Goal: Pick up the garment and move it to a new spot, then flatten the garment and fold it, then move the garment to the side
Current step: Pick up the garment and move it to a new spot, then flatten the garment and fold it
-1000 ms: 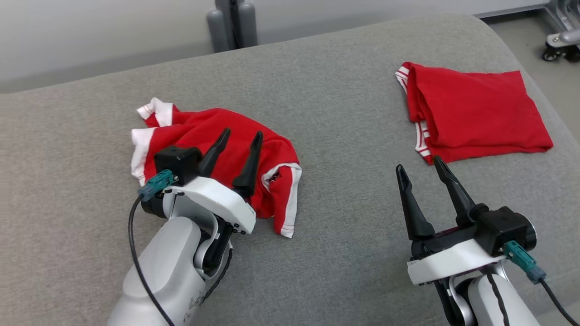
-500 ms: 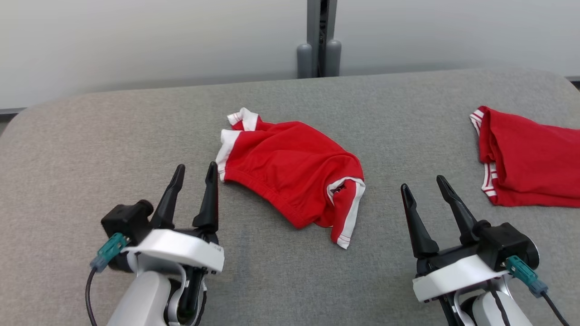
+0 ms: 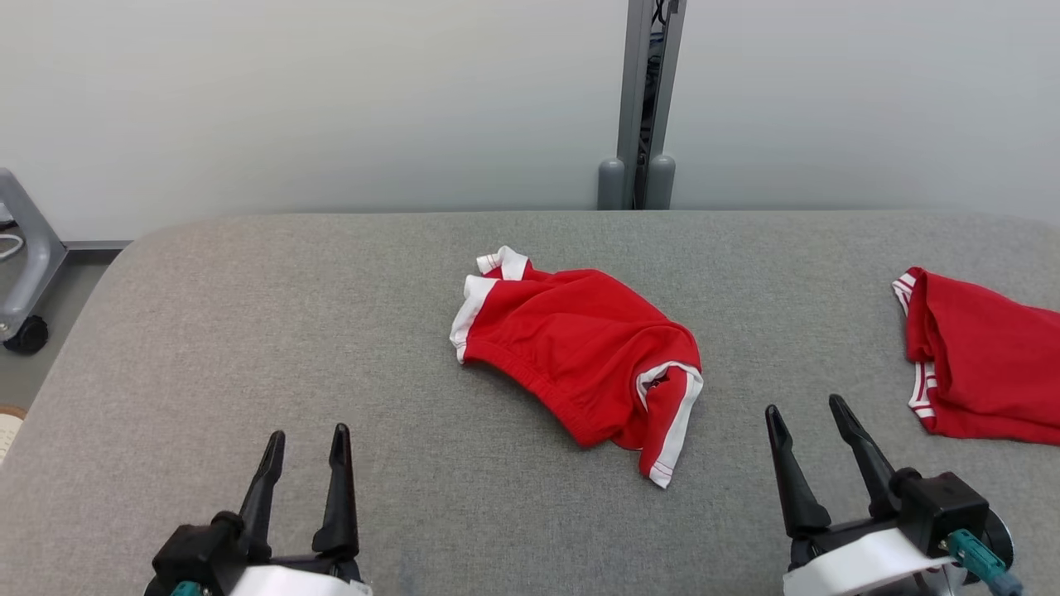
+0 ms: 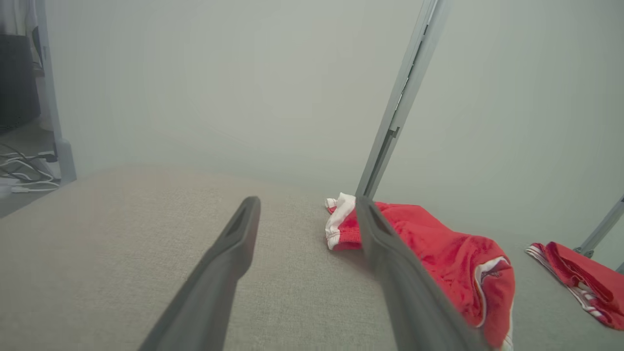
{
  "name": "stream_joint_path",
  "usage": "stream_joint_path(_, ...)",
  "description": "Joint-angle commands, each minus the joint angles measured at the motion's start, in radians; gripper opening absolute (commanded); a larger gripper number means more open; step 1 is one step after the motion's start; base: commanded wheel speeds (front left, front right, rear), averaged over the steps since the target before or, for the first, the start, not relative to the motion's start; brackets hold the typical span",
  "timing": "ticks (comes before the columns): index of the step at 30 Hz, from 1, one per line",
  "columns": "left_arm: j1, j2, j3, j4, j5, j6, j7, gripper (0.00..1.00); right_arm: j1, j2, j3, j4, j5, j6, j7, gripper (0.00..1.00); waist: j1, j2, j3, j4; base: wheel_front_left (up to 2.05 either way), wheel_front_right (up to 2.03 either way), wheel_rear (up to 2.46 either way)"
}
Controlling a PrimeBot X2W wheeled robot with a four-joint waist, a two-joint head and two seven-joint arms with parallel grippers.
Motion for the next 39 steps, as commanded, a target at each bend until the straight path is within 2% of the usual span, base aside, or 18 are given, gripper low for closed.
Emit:
stream_joint_path(1,0.02,0.0,0.013,-0.014,0.029,0.003,-0.002,1.0,0.019,-0.008,-0.003,0.004,0.004,0.0,0.0,1.0,0.0,-0.0001,-0.012,0.005,0.0,0.0,0.0)
stream_joint_path(4,0.06,-0.006,0.057,-0.064,0.112,-0.002,-0.001,1.0,0.056,-0.014,-0.011,-0.001,0.007,0.0,0.0,1.0,0.0,-0.0001,-0.03,0.011,0.0,0.0,0.0)
stream_joint_path(8,0.094,-0.012,0.084,-0.094,0.172,-0.012,-0.001,1.0,0.085,-0.015,-0.013,-0.007,0.009,0.0,0.0,1.0,0.0,-0.0001,-0.044,0.013,0.0,0.0,0.0)
stream_joint_path(39,0.096,-0.014,0.061,-0.035,0.167,-0.011,-0.002,1.0,0.093,-0.008,0.001,-0.008,0.016,0.0,0.0,1.0,0.0,-0.0001,-0.054,-0.012,0.0,0.0,0.0)
